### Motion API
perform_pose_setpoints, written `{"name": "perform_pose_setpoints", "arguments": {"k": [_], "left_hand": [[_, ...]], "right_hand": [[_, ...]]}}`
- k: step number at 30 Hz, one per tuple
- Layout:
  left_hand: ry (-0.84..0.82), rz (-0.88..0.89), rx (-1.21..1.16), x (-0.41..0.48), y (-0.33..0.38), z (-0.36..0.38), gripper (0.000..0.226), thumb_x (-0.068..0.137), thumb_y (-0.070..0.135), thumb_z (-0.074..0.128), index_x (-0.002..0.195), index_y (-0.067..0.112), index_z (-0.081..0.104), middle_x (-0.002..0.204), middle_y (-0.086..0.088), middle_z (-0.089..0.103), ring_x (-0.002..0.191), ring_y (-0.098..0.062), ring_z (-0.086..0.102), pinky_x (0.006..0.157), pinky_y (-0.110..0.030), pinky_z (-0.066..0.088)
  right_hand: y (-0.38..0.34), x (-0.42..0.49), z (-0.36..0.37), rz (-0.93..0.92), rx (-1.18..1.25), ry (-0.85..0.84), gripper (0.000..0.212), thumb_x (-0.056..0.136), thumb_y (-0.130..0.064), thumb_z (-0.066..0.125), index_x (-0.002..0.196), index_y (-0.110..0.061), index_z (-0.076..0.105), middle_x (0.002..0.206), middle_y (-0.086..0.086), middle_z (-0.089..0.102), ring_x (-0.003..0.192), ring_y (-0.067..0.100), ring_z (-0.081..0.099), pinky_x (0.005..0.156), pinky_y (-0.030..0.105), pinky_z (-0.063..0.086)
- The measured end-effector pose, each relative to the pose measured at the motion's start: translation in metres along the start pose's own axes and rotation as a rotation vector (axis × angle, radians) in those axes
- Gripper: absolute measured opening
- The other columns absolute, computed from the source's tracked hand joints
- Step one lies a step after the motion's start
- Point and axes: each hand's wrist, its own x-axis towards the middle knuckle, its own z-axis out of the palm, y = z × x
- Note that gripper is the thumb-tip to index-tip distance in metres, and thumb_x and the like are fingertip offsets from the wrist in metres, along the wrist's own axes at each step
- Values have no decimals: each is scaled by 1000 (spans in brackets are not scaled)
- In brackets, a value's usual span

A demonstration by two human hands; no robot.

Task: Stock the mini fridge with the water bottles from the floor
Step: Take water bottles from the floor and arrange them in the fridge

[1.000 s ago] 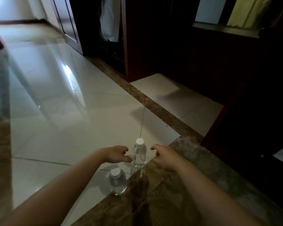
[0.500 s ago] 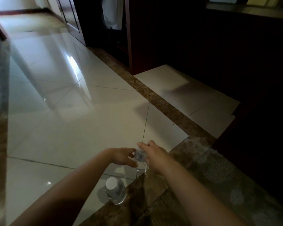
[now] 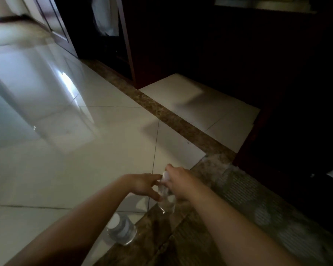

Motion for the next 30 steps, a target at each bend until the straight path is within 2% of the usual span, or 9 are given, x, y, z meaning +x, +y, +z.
{"name": "perform_pose_setpoints", "arguments": {"k": [4,7,11,15,18,20,22,25,30], "left_hand": [[-43,65,-55,-4,22,7,50,81,26,70,127,18,51,121,4,58,116,-14,52,107,-30,38],[-19,103,-181,-8,37,14,43,78,21,72,119,21,57,115,7,63,113,-13,56,105,-29,42],[174,208,-224,-16,60,22,31,76,22,75,98,34,56,96,13,64,94,-7,61,80,-14,47],[375,292,-152,-23,94,27,43,69,37,78,104,34,53,98,5,64,94,-14,61,80,-23,50],[400,362,-95,-31,127,29,38,67,40,77,99,36,56,101,2,66,94,-14,63,86,-31,54],[423,420,-44,-33,154,30,37,69,42,75,100,32,58,101,3,66,94,-12,63,84,-28,53],[473,464,-7,-35,178,30,33,71,44,74,97,31,58,96,5,65,89,-11,63,78,-24,53],[561,524,57,-39,219,32,48,62,60,69,95,26,63,90,3,69,81,-12,66,76,-34,58],[611,628,47,-38,287,36,37,61,60,72,88,36,65,82,0,71,75,-16,66,65,-39,53]], "right_hand": [[0,-21,-23,-19,-64,0,34,98,-32,42,118,-6,52,119,15,58,106,30,57,80,35,45],[-1,-38,-42,-52,-136,-7,32,100,-27,41,115,-3,57,118,16,59,106,31,56,86,37,47],[6,-58,-69,-32,-117,7,36,100,-30,39,115,-3,58,117,16,60,105,31,57,88,40,47],[18,-85,-106,20,-56,-22,41,98,-36,42,121,-5,55,119,16,59,105,29,59,87,39,48],[31,-108,-130,53,-28,26,40,92,-42,52,111,-7,57,101,9,62,83,20,60,65,29,47],[42,-130,-146,59,-85,89,43,88,-43,58,111,-7,56,98,6,58,80,18,56,59,25,42],[50,-149,-161,50,-127,164,44,87,-44,60,112,-8,56,106,7,56,88,19,52,66,27,42],[64,-185,-186,48,-174,262,42,88,-45,57,111,-10,57,105,4,55,93,20,52,75,32,43],[101,-232,-218,50,-135,414,39,85,-49,60,102,-15,56,93,-3,51,88,17,52,71,30,41]]}}
